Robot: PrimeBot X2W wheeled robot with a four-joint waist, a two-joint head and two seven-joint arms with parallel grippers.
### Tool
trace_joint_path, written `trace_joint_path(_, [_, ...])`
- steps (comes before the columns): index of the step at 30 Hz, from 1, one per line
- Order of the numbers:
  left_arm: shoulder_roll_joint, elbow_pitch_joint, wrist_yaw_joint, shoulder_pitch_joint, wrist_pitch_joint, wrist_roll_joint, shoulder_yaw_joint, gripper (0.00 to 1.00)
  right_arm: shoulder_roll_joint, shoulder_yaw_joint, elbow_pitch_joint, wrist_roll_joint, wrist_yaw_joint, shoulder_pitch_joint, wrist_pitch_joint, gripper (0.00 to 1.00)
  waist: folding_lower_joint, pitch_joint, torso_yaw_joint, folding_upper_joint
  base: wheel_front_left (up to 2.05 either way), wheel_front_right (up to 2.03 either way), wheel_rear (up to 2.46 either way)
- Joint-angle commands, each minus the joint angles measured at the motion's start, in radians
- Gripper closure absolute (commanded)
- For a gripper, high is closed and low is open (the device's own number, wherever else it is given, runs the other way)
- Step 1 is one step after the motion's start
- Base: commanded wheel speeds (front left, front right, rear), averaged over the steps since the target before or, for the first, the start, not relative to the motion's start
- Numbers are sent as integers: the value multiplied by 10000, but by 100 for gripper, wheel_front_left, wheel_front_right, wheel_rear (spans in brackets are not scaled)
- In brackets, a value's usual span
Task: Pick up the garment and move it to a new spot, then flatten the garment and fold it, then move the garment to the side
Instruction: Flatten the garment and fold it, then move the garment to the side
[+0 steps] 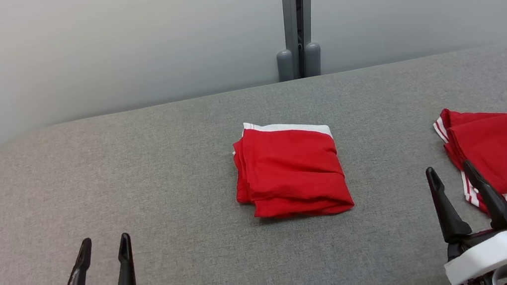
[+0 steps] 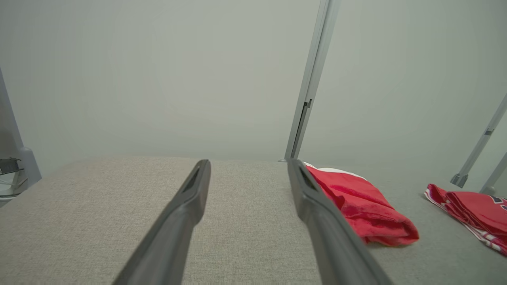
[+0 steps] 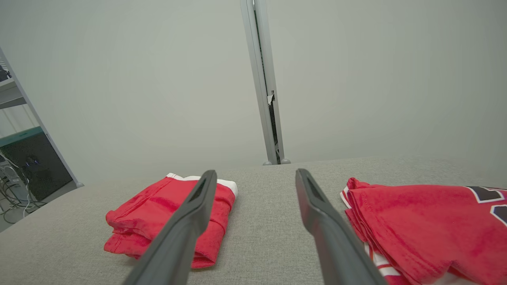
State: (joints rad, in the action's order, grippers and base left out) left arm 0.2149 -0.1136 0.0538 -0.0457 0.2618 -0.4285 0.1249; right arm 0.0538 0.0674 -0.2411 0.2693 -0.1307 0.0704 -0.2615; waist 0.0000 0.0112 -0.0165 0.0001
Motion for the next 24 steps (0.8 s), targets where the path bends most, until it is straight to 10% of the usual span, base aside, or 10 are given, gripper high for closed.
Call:
trace_joint_path(1, [-23, -53, 95, -54, 35, 114, -101, 0, 4, -73, -13, -95, -2, -70, -48, 0, 0, 1, -7, -1, 0, 0, 0])
trace_joint_path(24, [-693, -631, 738, 184, 36, 814, -602, 0, -9, 154, -763, -170, -2, 494, 102, 0, 0, 35, -174, -1, 0, 0, 0])
